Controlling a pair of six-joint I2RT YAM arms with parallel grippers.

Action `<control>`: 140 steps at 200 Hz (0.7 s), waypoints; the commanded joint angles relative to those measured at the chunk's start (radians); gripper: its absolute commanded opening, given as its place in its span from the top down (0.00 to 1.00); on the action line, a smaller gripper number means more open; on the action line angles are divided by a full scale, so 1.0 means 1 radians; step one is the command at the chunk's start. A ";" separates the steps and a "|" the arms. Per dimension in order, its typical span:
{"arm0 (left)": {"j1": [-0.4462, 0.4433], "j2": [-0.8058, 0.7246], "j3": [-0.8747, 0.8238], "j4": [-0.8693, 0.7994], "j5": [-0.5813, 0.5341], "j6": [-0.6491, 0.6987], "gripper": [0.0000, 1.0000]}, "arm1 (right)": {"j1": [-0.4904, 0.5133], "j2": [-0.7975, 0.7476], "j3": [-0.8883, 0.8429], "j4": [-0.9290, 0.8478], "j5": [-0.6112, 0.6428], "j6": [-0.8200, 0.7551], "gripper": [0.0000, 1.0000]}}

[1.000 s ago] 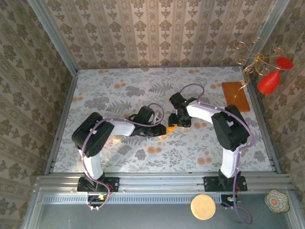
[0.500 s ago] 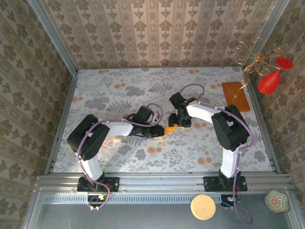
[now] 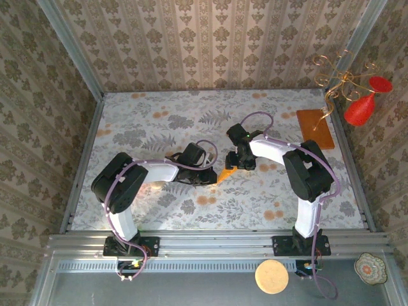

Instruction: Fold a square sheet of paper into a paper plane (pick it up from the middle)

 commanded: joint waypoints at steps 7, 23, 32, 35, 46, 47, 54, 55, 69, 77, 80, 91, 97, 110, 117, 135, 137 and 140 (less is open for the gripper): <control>-0.003 0.027 -0.002 -0.052 -0.017 0.032 0.87 | -0.009 0.117 -0.059 0.036 0.063 0.008 0.34; -0.003 0.026 0.006 -0.068 -0.020 0.034 0.87 | -0.009 0.118 -0.059 0.037 0.063 0.010 0.34; -0.003 0.011 0.014 -0.081 -0.022 0.036 0.85 | -0.009 0.119 -0.059 0.035 0.061 0.010 0.34; -0.002 0.004 0.016 -0.084 -0.025 0.037 0.85 | -0.009 0.119 -0.059 0.034 0.061 0.009 0.34; -0.003 -0.033 0.026 -0.104 -0.040 0.042 0.83 | -0.009 0.117 -0.059 0.033 0.062 0.009 0.34; -0.003 -0.037 0.027 -0.106 -0.041 0.043 0.82 | -0.009 0.118 -0.059 0.033 0.062 0.009 0.34; -0.003 -0.065 0.033 -0.123 -0.059 0.047 0.80 | -0.009 0.116 -0.060 0.033 0.062 0.008 0.34; -0.003 -0.069 0.034 -0.126 -0.062 0.048 0.80 | -0.009 0.115 -0.060 0.033 0.061 0.009 0.34; -0.003 -0.118 0.045 -0.157 -0.101 0.057 0.76 | -0.009 0.114 -0.059 0.031 0.061 0.008 0.34; -0.002 -0.135 0.049 -0.162 -0.109 0.059 0.75 | -0.008 0.115 -0.061 0.032 0.060 0.008 0.34; -0.003 -0.138 0.051 -0.160 -0.107 0.058 0.75 | -0.010 0.115 -0.061 0.032 0.061 0.010 0.34; -0.006 -0.139 0.054 -0.139 -0.087 0.051 0.76 | -0.011 0.116 -0.061 0.031 0.060 0.010 0.35; -0.010 -0.134 0.056 -0.121 -0.072 0.044 0.77 | -0.011 0.117 -0.061 0.031 0.060 0.010 0.35; -0.023 -0.111 0.068 -0.081 -0.038 0.031 0.81 | -0.011 0.122 -0.061 0.031 0.059 0.011 0.35; -0.027 -0.096 0.077 -0.066 -0.026 0.023 0.82 | -0.011 0.124 -0.062 0.031 0.060 0.012 0.36; -0.037 -0.054 0.096 -0.027 0.000 0.002 0.86 | -0.011 0.130 -0.061 0.032 0.055 0.014 0.37; -0.038 -0.049 0.099 -0.023 0.003 -0.001 0.87 | -0.011 0.129 -0.061 0.031 0.056 0.014 0.37; -0.039 -0.041 0.104 -0.018 0.007 -0.003 0.87 | -0.011 0.129 -0.061 0.031 0.056 0.014 0.37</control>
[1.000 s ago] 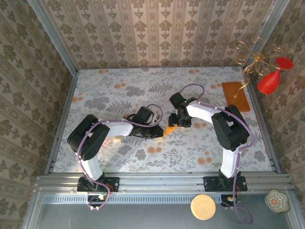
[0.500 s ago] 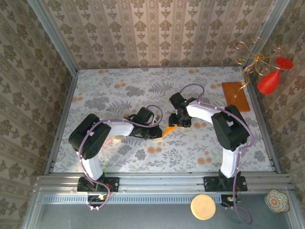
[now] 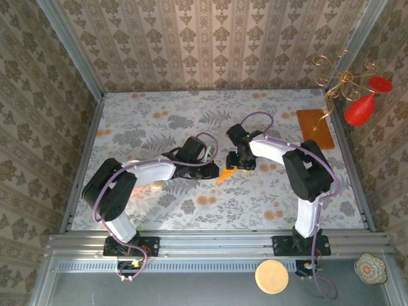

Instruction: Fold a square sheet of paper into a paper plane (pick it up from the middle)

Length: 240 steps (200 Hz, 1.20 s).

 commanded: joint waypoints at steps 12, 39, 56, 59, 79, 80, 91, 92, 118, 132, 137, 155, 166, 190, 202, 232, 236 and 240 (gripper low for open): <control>-0.018 0.083 0.053 0.071 0.069 -0.035 0.90 | -0.011 0.125 -0.061 0.034 0.047 0.012 0.37; -0.022 0.139 0.092 0.060 0.083 -0.042 0.92 | -0.011 0.124 -0.061 0.030 0.048 0.015 0.37; -0.022 0.152 0.092 0.049 0.069 -0.042 0.93 | -0.011 0.123 -0.063 0.030 0.048 0.014 0.37; -0.020 0.154 0.091 0.047 0.068 -0.042 0.94 | -0.011 0.121 -0.063 0.031 0.048 0.015 0.37; -0.015 0.168 0.090 0.038 0.064 -0.044 0.94 | -0.011 0.123 -0.064 0.032 0.046 0.015 0.37; -0.015 0.169 0.090 0.038 0.064 -0.044 0.94 | -0.011 0.124 -0.064 0.032 0.047 0.015 0.37; -0.014 0.179 0.088 0.037 0.067 -0.050 0.94 | -0.010 0.123 -0.062 0.032 0.047 0.015 0.37; -0.014 0.180 0.088 0.038 0.067 -0.051 0.94 | -0.010 0.122 -0.062 0.032 0.047 0.015 0.37; -0.011 0.195 0.086 0.027 0.063 -0.059 0.95 | -0.011 0.124 -0.063 0.031 0.047 0.017 0.37; -0.007 0.200 0.085 0.010 0.052 -0.059 0.95 | -0.011 0.127 -0.061 0.029 0.047 0.017 0.37; -0.006 0.202 0.084 0.006 0.050 -0.059 0.95 | -0.011 0.129 -0.061 0.029 0.047 0.017 0.37; 0.001 0.205 0.078 -0.005 0.041 -0.065 0.95 | -0.011 0.134 -0.063 0.028 0.050 0.017 0.38; 0.004 0.209 0.073 -0.007 0.040 -0.070 0.96 | -0.011 0.135 -0.066 0.028 0.051 0.018 0.38; 0.007 0.226 0.071 -0.022 0.044 -0.078 0.96 | -0.011 0.138 -0.072 0.029 0.051 0.020 0.38; 0.008 0.236 0.069 -0.028 0.047 -0.082 0.96 | -0.012 0.131 -0.072 0.026 0.050 0.020 0.38; 0.009 0.251 0.064 -0.037 0.050 -0.087 0.96 | -0.028 0.044 -0.059 0.001 0.024 0.004 0.39; 0.010 0.252 0.064 -0.039 0.048 -0.087 0.96 | -0.033 0.022 -0.058 -0.001 0.017 0.001 0.38; 0.011 0.252 0.062 -0.039 0.051 -0.088 0.96 | -0.038 -0.002 -0.058 -0.002 0.009 -0.001 0.38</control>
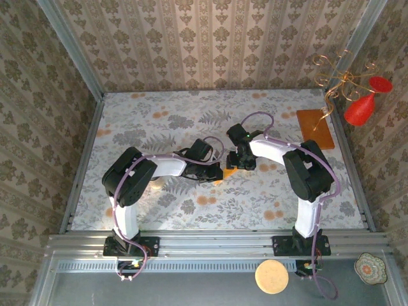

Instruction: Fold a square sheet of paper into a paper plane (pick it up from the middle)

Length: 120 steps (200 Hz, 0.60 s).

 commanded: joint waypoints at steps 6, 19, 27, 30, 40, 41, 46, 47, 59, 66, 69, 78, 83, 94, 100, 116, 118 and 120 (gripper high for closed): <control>0.005 0.048 -0.005 -0.076 -0.022 -0.016 0.96 | -0.043 -0.027 -0.057 0.000 -0.010 -0.020 0.38; 0.006 0.047 -0.006 -0.077 -0.021 -0.017 0.97 | -0.066 -0.112 -0.067 0.004 -0.057 -0.020 0.37; 0.006 0.046 -0.005 -0.077 -0.021 -0.016 0.97 | -0.078 -0.170 -0.084 0.014 -0.084 -0.018 0.37; 0.007 0.046 -0.005 -0.076 -0.019 -0.015 0.97 | -0.080 -0.182 -0.089 0.015 -0.089 -0.017 0.37; 0.007 0.046 -0.004 -0.075 -0.018 -0.015 0.97 | -0.087 -0.232 -0.113 0.025 -0.116 -0.015 0.37; 0.006 0.046 -0.004 -0.075 -0.017 -0.015 0.97 | -0.087 -0.238 -0.115 0.027 -0.119 -0.015 0.37; 0.006 0.046 -0.002 -0.075 -0.016 -0.015 0.97 | -0.087 -0.259 -0.126 0.031 -0.137 -0.013 0.37; 0.006 0.046 -0.002 -0.075 -0.017 -0.015 0.97 | -0.087 -0.263 -0.127 0.032 -0.140 -0.013 0.37; 0.006 0.045 -0.002 -0.076 -0.015 -0.014 0.97 | -0.088 -0.301 -0.160 0.057 -0.208 -0.005 0.40; 0.006 0.045 -0.002 -0.076 -0.013 -0.014 0.97 | -0.086 -0.317 -0.183 0.110 -0.264 0.005 0.46; 0.006 0.044 -0.001 -0.076 -0.014 -0.014 0.97 | -0.086 -0.322 -0.192 0.127 -0.287 0.011 0.48; 0.006 0.045 -0.001 -0.076 -0.013 -0.014 0.97 | -0.085 -0.329 -0.213 0.181 -0.347 0.029 0.53; 0.006 0.044 -0.002 -0.077 -0.013 -0.014 0.97 | -0.082 -0.328 -0.224 0.214 -0.371 0.037 0.56; 0.006 0.043 -0.004 -0.074 -0.013 -0.015 0.97 | -0.072 -0.313 -0.236 0.274 -0.402 0.052 0.63; 0.007 0.043 -0.004 -0.073 -0.012 -0.015 0.97 | -0.067 -0.297 -0.233 0.290 -0.410 0.059 0.66; 0.006 0.043 -0.005 -0.070 -0.012 -0.018 0.97 | -0.062 -0.238 -0.212 0.311 -0.411 0.071 0.73; 0.006 0.043 -0.006 -0.070 -0.012 -0.018 0.97 | -0.062 -0.230 -0.209 0.314 -0.409 0.074 0.74; 0.006 0.043 -0.007 -0.068 -0.011 -0.018 0.97 | -0.061 -0.223 -0.207 0.316 -0.407 0.076 0.74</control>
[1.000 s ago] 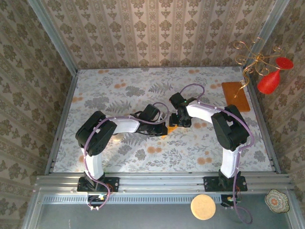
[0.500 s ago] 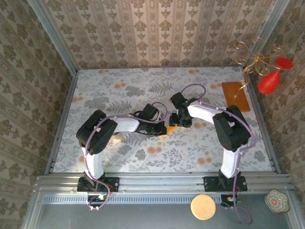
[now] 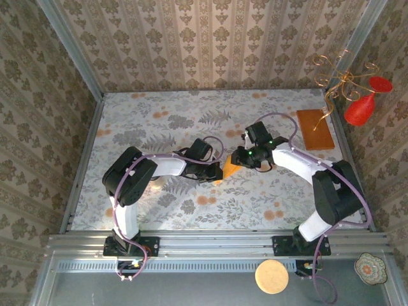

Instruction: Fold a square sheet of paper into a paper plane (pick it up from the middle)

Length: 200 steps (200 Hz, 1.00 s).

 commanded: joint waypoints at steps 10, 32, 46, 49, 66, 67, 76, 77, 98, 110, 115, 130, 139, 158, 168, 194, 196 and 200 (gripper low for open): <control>0.001 0.041 -0.010 -0.066 -0.025 -0.015 0.97 | 0.009 0.107 0.020 0.112 -0.076 0.038 0.76; 0.001 0.039 -0.010 -0.066 -0.024 -0.017 0.98 | 0.009 0.158 0.041 0.143 -0.073 0.050 0.78; 0.002 0.038 -0.008 -0.067 -0.022 -0.017 0.98 | 0.009 0.184 0.051 0.131 -0.046 0.052 0.79; 0.001 0.037 -0.008 -0.067 -0.021 -0.017 0.98 | 0.009 0.188 0.051 0.127 -0.039 0.052 0.79; 0.001 0.033 -0.007 -0.068 -0.020 -0.017 0.98 | 0.007 0.202 0.042 0.111 0.012 0.053 0.79; 0.002 0.033 -0.007 -0.068 -0.020 -0.017 0.98 | 0.007 0.203 0.041 0.110 0.014 0.053 0.79; 0.002 0.030 -0.009 -0.067 -0.018 -0.017 0.98 | 0.006 0.209 0.036 0.105 0.034 0.053 0.80; 0.001 0.030 -0.008 -0.068 -0.018 -0.017 0.98 | 0.006 0.210 0.036 0.104 0.036 0.054 0.80; 0.002 0.023 -0.008 -0.068 -0.014 -0.017 0.98 | 0.002 0.227 0.026 0.098 0.065 0.054 0.80; 0.002 0.017 -0.007 -0.069 -0.012 -0.017 0.98 | -0.001 0.238 0.025 0.094 0.076 0.055 0.80; 0.002 0.015 -0.006 -0.069 -0.011 -0.016 0.98 | -0.002 0.241 0.025 0.092 0.082 0.055 0.80; 0.004 0.009 -0.002 -0.073 -0.010 -0.014 0.98 | -0.001 0.250 0.022 0.090 0.089 0.052 0.80; 0.005 0.003 -0.001 -0.075 -0.009 -0.011 0.98 | -0.003 0.254 0.018 0.087 0.098 0.051 0.80; 0.006 -0.013 0.001 -0.069 -0.004 -0.008 0.97 | -0.005 0.269 0.007 0.086 0.104 0.046 0.80; 0.007 -0.029 0.001 -0.052 0.005 -0.005 0.97 | -0.007 0.278 0.001 0.088 0.102 0.042 0.80; 0.004 -0.071 0.026 -0.025 0.015 0.014 0.94 | -0.013 0.288 -0.019 0.093 0.099 0.029 0.81; 0.004 -0.071 0.031 -0.027 0.014 0.017 0.94 | -0.011 0.288 -0.021 0.094 0.098 0.028 0.82; 0.004 -0.071 0.039 -0.031 0.012 0.024 0.93 | -0.013 0.290 -0.024 0.097 0.098 0.026 0.82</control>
